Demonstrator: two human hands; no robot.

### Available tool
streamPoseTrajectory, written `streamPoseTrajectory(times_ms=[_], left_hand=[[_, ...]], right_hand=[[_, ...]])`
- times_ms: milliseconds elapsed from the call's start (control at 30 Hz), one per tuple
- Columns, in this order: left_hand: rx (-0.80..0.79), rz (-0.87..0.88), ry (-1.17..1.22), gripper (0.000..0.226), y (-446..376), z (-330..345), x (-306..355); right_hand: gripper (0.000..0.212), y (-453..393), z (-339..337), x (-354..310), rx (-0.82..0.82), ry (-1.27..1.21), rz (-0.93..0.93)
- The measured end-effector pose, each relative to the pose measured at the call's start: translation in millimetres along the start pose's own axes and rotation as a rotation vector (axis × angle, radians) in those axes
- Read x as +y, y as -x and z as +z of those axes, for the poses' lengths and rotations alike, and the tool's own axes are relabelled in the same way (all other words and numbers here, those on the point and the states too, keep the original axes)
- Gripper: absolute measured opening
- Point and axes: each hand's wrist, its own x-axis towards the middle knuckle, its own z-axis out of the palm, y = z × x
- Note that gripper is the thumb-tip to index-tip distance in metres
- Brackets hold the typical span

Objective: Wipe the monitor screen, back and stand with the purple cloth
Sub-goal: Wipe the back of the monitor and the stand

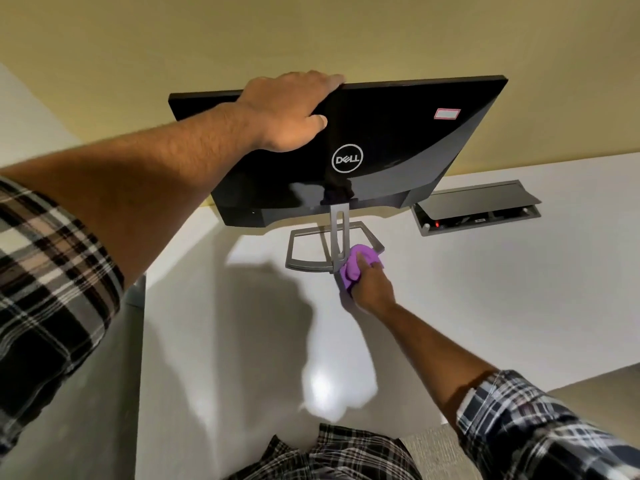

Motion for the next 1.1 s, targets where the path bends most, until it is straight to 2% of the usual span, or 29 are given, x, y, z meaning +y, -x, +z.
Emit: streamPoseTrajectory(times_ms=[67, 133, 200, 267, 333, 400, 500, 633, 700, 767, 833, 900, 933, 1033, 1100], left_hand=[[-0.001, 0.004, 0.003, 0.065, 0, 0, 0], [0.002, 0.015, -0.003, 0.065, 0, 0, -1], [0.006, 0.015, -0.011, 0.066, -1, -1, -2], [0.007, 0.009, -0.019, 0.066, -2, -2, -2], [0.008, 0.004, -0.023, 0.066, -2, -3, -3], [0.014, -0.001, -0.029, 0.066, -3, -4, -3], [0.015, -0.022, -0.027, 0.067, -4, -3, -3], [0.013, -0.020, -0.025, 0.067, -5, -1, -2], [0.018, -0.015, -0.029, 0.067, -5, -1, -2], [0.020, -0.010, -0.029, 0.068, -4, -1, -4], [0.012, -0.005, -0.028, 0.068, -5, -1, -4], [0.007, -0.009, -0.023, 0.068, -7, -1, -4], [0.010, -0.011, -0.021, 0.068, -7, -1, -4], [0.016, -0.011, -0.016, 0.068, -9, -1, -6], [0.009, -0.012, -0.018, 0.068, -9, -1, -6]], right_hand=[[0.052, 7, 11, -7, 0.012, -0.121, 0.041], [0.019, 21, 7, -8, 0.084, -0.142, -0.012], [0.027, 35, -2, -4, 0.140, -0.066, -0.153], [0.026, 40, -15, 4, 0.133, -0.148, -0.151], [0.027, 26, -28, 15, 0.235, -0.231, -0.070], [0.035, 5, -43, 17, 0.320, -0.408, 0.112], [0.048, -20, -48, 14, 0.238, -0.495, 0.246], [0.054, -19, -22, 7, 0.118, -0.480, 0.293], [0.065, -4, -3, -9, 0.149, -0.500, 0.301], [0.065, 13, 10, -29, 0.158, -0.577, 0.340], [0.050, 26, 12, -36, 0.091, -0.529, 0.248], [0.029, 42, 11, -40, 0.051, -0.385, 0.115], [0.025, 47, 12, -41, 0.056, -0.316, 0.059], [0.042, 61, 14, -60, 0.127, -0.288, -0.029], [0.051, 55, 19, -71, 0.145, -0.234, 0.041]])
